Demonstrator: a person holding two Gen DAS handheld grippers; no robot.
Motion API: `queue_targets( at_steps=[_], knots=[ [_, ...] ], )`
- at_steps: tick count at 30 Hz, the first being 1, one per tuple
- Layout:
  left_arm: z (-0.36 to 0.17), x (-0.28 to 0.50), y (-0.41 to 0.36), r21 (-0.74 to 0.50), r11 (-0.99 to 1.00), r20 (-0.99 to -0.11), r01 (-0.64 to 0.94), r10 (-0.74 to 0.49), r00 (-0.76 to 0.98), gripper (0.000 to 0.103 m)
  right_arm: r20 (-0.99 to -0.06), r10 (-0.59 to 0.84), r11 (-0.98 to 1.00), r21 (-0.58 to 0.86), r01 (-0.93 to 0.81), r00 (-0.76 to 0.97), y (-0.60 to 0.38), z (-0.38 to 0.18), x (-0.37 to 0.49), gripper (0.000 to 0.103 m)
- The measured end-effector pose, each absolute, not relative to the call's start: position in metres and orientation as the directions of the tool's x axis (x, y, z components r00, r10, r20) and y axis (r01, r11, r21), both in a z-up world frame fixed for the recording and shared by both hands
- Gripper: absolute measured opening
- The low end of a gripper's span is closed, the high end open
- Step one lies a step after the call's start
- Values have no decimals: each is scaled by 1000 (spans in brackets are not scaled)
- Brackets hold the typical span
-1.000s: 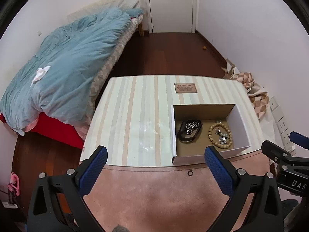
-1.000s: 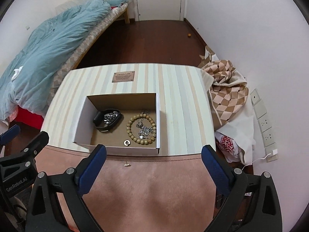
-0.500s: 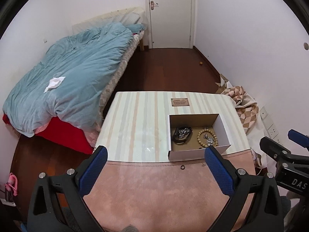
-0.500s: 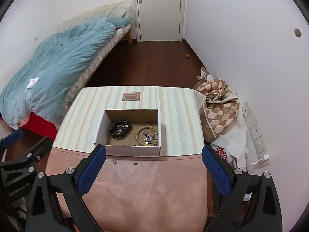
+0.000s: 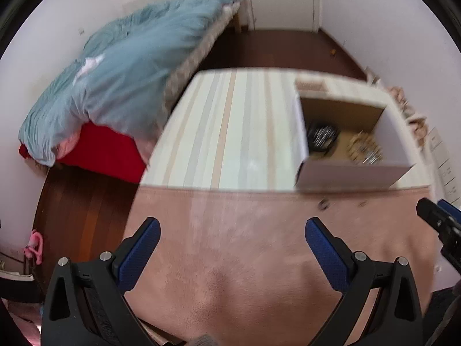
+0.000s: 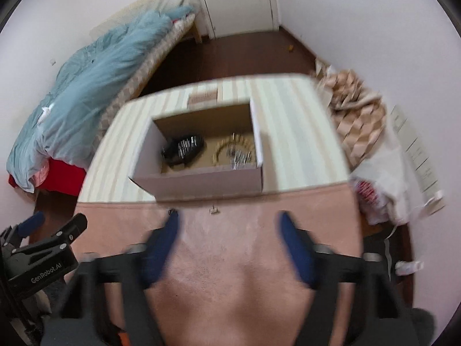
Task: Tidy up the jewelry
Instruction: 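Lift both grippers out of the box back over the mat, then grasp the small gold charm on the mat with the right gripper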
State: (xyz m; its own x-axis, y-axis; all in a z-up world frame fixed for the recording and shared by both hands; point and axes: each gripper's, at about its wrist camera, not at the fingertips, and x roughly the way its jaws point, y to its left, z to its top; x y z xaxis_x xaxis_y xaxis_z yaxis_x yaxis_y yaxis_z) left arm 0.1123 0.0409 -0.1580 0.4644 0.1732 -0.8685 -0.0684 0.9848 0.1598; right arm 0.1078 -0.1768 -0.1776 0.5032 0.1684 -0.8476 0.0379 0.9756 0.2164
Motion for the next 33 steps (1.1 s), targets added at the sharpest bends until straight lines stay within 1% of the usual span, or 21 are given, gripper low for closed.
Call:
queue_targets(
  at_steps=[4,8,11,12,13,14,15,17,19,23,27,32,33],
  knots=[
    [-189,120,48,200,977,-884,-76,213,416,102,-843,206,971,239,4,497,-165,-220,121,58],
    [-208,131,57,210,973,-898,-96,231,375,102,-842,207,975,222,-30,499,-150,-243,135,58],
    [-216,139,62,219,971,-900,-98,240,364,102,-846,196,979,198,-51,496,-140,-254,144,56],
    [-218,140,62,222,970,-899,-98,243,363,102,-848,196,980,191,-60,493,-137,-258,146,51],
    [-220,142,63,226,969,-899,-97,246,362,102,-854,179,983,171,-61,488,-134,-261,148,48],
    [-222,143,64,229,969,-900,-96,248,358,102,-848,171,985,159,-66,502,-133,-261,147,48],
    [-223,145,65,229,969,-901,-96,248,356,102,-847,176,984,160,-76,501,-130,-262,147,45],
    [-225,147,66,232,968,-903,-95,250,350,102,-841,142,990,118,-79,521,-126,-265,146,38],
    [-227,149,66,232,968,-904,-95,251,346,102,-837,107,994,78,-76,537,-124,-266,144,13],
    [-229,150,62,227,970,-906,-83,241,349,102,-830,132,991,117,-63,542,-133,-264,145,12],
    [-226,150,48,185,981,-910,-55,192,367,102,-809,148,985,175,-7,569,-154,-247,139,12],
    [-228,155,14,62,998,-927,13,53,373,102,-796,124,979,196,60,593,-184,-226,132,12],
    [-230,157,6,47,998,-928,29,33,370,100,-795,114,978,196,74,596,-190,-224,131,12]
  ],
)
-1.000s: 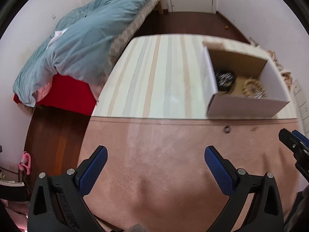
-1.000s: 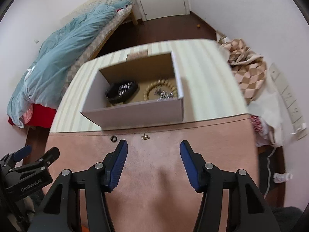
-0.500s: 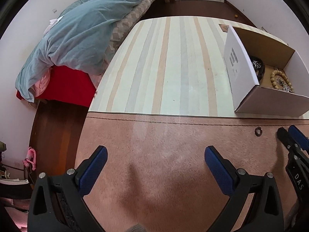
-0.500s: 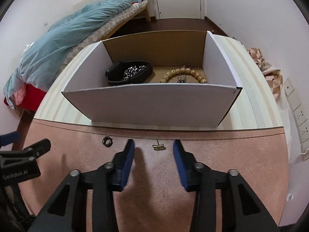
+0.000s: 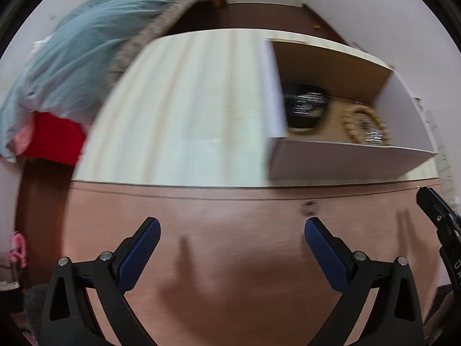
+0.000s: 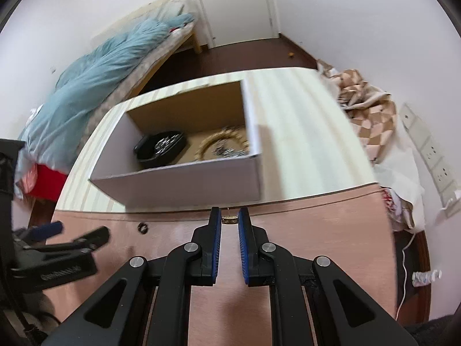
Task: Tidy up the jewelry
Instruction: 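Grasp the small gold charm on the mat with the right gripper, then carry the charm into the white box and open the right gripper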
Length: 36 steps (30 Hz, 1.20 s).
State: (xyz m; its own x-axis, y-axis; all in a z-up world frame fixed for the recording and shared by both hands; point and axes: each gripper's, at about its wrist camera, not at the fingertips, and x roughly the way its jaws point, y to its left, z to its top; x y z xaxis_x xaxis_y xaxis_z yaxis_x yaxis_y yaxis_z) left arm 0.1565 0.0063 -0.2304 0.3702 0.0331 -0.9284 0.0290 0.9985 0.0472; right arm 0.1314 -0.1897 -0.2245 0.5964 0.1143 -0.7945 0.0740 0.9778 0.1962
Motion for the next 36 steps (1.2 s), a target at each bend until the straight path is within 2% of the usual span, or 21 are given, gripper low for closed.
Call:
queue_targets(
  at_steps=[1,3,4,6,10,12,15,22,27,32,36],
  knots=[
    [-232,157,1,44,998,-928,40,26,371,97,-796,107,978,192,81,596,-193,-223,130,12],
    [-237,158,-14,44,996,-928,75,13,372,83,-799,90,978,183,98,594,-198,-222,127,12],
    [-239,159,-19,46,995,-929,88,10,370,80,-803,84,978,180,105,591,-201,-224,126,12],
    [-243,159,-27,53,993,-930,103,11,369,64,-807,72,977,176,123,586,-209,-226,122,12],
    [-247,158,-34,44,992,-928,119,-3,373,44,-812,64,974,179,142,581,-217,-229,120,12],
    [-246,157,-36,22,992,-928,123,-25,372,27,-813,62,972,180,149,579,-218,-230,119,12],
    [-246,158,-40,25,991,-926,132,-27,376,13,-813,64,971,184,151,578,-217,-230,121,13],
    [-238,153,-38,1,992,-918,130,-51,393,10,-798,85,967,210,142,597,-216,-217,119,13],
    [-200,145,-31,-50,987,-899,153,-111,424,10,-769,133,958,261,118,626,-219,-189,119,12],
    [-155,174,-25,-196,964,-883,181,-254,395,10,-743,249,934,353,48,621,-219,-156,150,12],
    [-148,212,-24,-296,939,-878,177,-340,338,10,-745,313,932,361,-37,589,-208,-140,194,12]
  ],
)
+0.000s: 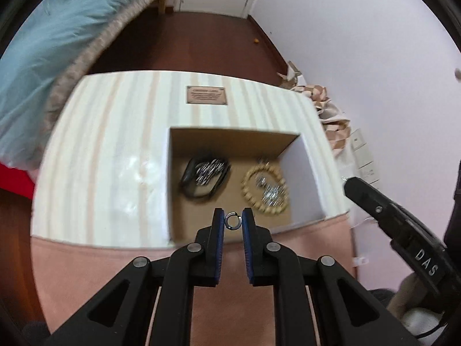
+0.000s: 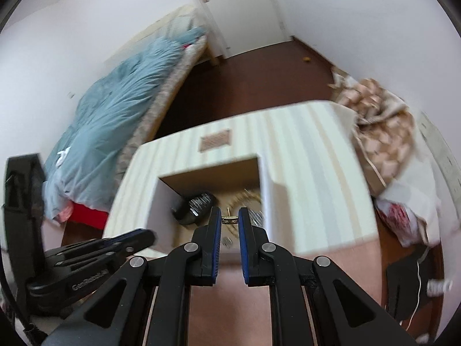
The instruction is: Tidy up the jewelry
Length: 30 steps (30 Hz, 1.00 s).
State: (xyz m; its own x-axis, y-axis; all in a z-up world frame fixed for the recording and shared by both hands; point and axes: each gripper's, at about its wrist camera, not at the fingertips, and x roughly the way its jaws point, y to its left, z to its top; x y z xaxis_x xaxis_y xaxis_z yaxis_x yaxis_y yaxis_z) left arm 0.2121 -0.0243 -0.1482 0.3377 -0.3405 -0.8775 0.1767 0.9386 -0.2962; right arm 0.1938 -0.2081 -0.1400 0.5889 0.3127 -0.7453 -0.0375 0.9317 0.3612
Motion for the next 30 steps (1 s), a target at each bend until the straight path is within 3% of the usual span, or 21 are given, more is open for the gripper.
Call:
queue_targets(
  at_steps=[10,13,14,16,17,18,23,25,27,30],
  knots=[
    [-162,292,-36,-389,912,-887,129,-409,215,11,-840,395,906,422,-10,372,-206,-179,266,13],
    [-158,302,-37,-358,926,-901,120,-376,215,15,-843,410,897,441,10,349,-208,-182,268,15],
    [-155,302,-36,-342,932,-903,123,-362,230,21,-844,403,901,434,9,354,-208,-181,268,17],
    [-149,301,-31,-314,941,-906,123,-336,259,52,-841,400,902,431,4,364,-207,-178,265,33],
    [-145,300,-28,-304,945,-904,121,-326,276,73,-841,393,905,425,5,371,-208,-176,263,35],
    [-142,299,-25,-288,951,-904,115,-309,295,78,-842,388,908,418,0,376,-207,-173,262,36],
    [-137,281,-12,-200,974,-908,103,-224,355,78,-849,328,931,364,9,414,-212,-160,248,39],
    [-136,272,-8,-159,982,-909,97,-184,374,79,-864,273,951,308,18,422,-214,-156,242,54],
    [-137,262,-6,-115,989,-910,96,-143,390,93,-875,215,969,248,19,433,-214,-151,233,63],
    [-141,247,-6,-46,995,-909,92,-80,409,100,-888,144,985,170,19,437,-212,-149,224,80]
  ],
)
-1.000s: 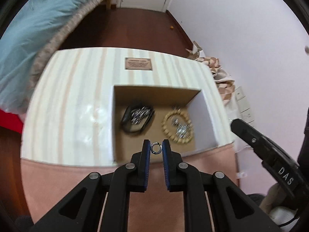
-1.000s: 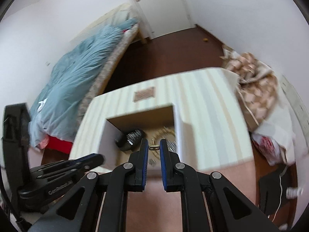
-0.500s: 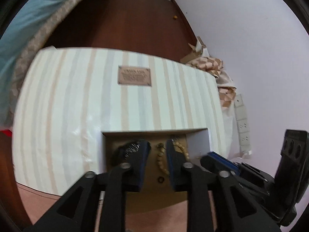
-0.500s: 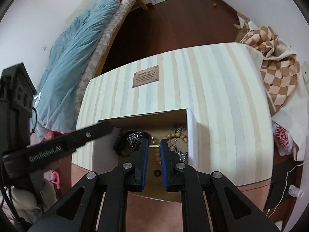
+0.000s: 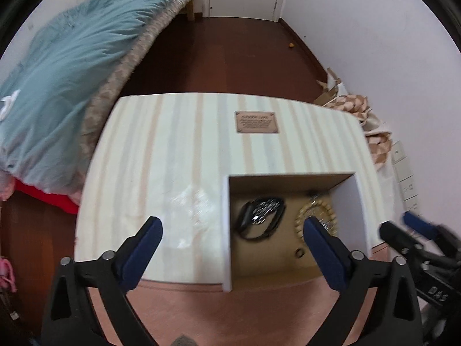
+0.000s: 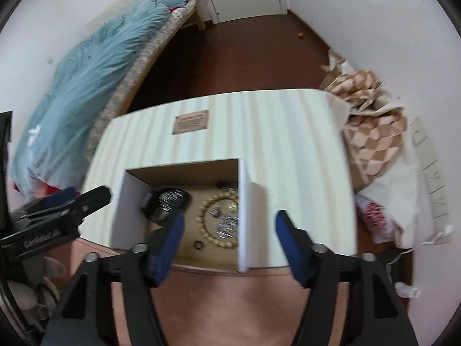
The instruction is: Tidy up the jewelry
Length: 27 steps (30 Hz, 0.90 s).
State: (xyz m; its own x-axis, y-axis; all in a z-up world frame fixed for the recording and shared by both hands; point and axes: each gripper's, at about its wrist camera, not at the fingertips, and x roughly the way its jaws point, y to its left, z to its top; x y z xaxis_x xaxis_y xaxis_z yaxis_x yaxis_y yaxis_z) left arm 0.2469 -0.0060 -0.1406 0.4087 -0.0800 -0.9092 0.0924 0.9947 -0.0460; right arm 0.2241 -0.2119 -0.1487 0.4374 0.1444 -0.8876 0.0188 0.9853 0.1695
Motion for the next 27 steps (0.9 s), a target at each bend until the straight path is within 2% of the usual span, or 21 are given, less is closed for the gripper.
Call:
queue_targets(
  at_steps=[4,6,16,27],
  knots=[
    [-144,232,-7,49,996,-901,78,10,434,101,-901,61,995,91,50,430,-213,-151,213,96],
    [-145,225,-5,61,996,-897,70,24,441,101,-906,31,996,63,63,421,-213,-153,209,99],
    [-123,184,-4,31,998,-888,48,6,461,102,-891,-29,998,0,62,454,-200,-126,175,100],
    [-44,120,0,-14,998,-830,65,-48,556,102,-827,-52,997,-7,83,559,-197,-43,106,100]
  ],
)
